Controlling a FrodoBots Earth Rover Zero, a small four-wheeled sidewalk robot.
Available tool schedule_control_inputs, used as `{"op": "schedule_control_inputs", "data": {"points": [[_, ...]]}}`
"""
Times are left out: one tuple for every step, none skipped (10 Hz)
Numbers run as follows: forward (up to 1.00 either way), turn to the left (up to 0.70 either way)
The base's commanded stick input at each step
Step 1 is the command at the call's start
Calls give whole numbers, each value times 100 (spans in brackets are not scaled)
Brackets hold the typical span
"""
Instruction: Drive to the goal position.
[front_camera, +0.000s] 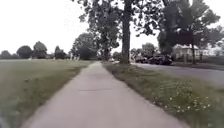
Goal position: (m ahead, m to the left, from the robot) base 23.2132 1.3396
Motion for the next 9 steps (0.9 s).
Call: {"op": "schedule_control_inputs", "data": {"points": [[70, 0], [70, 0], [70, 0], [70, 0], [70, 0], [70, 0], [70, 0], [70, 0], [70, 0]]}}
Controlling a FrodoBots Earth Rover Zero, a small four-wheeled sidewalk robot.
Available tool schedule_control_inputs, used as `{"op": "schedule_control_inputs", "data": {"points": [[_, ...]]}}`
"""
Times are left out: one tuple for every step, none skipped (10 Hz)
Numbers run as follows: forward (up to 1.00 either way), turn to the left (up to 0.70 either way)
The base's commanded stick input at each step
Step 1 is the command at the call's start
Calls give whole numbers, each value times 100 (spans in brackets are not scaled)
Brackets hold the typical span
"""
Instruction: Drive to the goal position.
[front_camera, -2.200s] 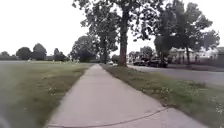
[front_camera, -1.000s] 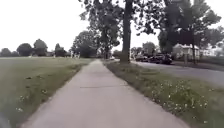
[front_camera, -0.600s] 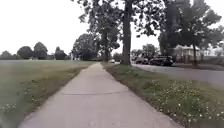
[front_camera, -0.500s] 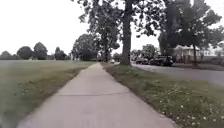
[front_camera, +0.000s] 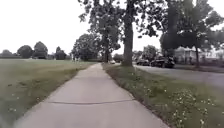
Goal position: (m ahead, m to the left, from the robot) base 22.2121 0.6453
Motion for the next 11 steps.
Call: {"op": "schedule_control_inputs", "data": {"points": [[70, 0], [70, 0], [70, 0], [70, 0], [70, 0], [70, 0], [70, 0], [70, 0], [70, 0], [70, 0], [70, 0]]}}
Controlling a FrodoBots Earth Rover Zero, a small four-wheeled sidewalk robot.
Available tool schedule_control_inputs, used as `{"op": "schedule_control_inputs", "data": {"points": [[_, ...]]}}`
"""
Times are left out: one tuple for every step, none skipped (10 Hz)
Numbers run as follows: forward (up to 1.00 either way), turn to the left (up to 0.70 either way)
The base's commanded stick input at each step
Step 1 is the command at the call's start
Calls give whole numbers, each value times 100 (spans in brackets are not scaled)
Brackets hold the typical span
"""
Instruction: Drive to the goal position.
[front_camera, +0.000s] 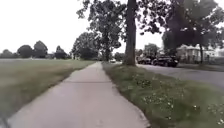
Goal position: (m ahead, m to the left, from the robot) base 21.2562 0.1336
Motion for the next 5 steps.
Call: {"op": "schedule_control_inputs", "data": {"points": [[70, 0], [70, 0], [70, 0], [70, 0], [70, 0]]}}
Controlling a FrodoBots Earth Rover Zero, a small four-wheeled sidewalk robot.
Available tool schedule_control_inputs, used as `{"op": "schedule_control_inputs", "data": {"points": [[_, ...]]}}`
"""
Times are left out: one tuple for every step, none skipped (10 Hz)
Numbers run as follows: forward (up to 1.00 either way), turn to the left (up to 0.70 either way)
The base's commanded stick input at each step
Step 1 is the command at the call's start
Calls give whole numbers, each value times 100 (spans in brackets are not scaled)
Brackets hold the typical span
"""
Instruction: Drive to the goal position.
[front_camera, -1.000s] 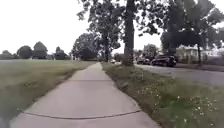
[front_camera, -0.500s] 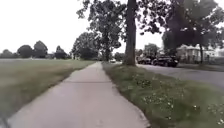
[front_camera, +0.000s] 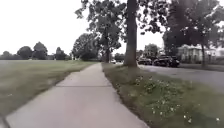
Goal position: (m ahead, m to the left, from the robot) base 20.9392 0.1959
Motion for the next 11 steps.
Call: {"op": "schedule_control_inputs", "data": {"points": [[70, 0], [70, 0], [70, 0], [70, 0], [70, 0], [70, 0], [70, 21], [70, 35], [70, 35], [70, 35], [70, 35]]}}
